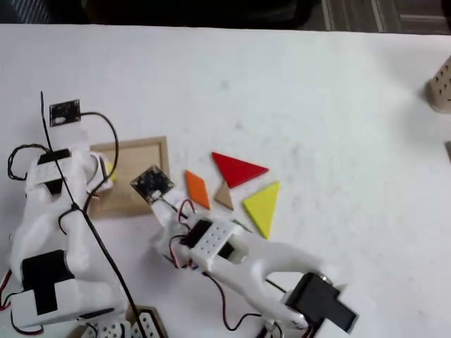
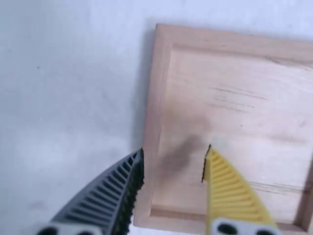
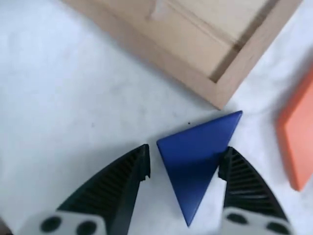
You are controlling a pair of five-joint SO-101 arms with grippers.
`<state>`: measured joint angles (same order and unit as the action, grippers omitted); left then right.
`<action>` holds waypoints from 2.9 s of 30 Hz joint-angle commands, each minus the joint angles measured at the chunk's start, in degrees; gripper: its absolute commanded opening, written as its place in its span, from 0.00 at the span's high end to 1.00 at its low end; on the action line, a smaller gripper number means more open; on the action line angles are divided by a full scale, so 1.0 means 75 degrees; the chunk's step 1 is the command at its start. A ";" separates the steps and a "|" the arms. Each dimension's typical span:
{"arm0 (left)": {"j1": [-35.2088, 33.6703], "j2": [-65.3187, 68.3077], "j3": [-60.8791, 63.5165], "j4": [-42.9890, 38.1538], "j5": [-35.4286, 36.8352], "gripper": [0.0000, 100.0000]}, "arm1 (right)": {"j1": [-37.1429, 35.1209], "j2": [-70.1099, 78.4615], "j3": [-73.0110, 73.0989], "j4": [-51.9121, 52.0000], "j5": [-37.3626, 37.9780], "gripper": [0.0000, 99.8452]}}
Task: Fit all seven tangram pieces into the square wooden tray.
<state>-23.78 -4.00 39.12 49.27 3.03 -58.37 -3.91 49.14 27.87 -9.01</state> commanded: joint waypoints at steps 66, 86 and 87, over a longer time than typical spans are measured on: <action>-0.0029 0.0029 -0.0422 -0.0129 0.0023 0.77 | 0.0440 0.1670 -0.2016 0.0029 -0.0527 0.82; 0.0064 0.0029 -0.0422 -0.0141 0.0023 0.77 | 0.0463 0.1963 -0.2426 0.0193 -0.0551 0.82; 0.0076 0.0029 -0.0422 -0.0141 0.0023 0.77 | 0.0463 0.1963 -0.2426 0.0193 -0.0551 0.82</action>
<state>-23.78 -3.56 39.12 49.27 3.03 -53.01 9.89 33.32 29.63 -12.79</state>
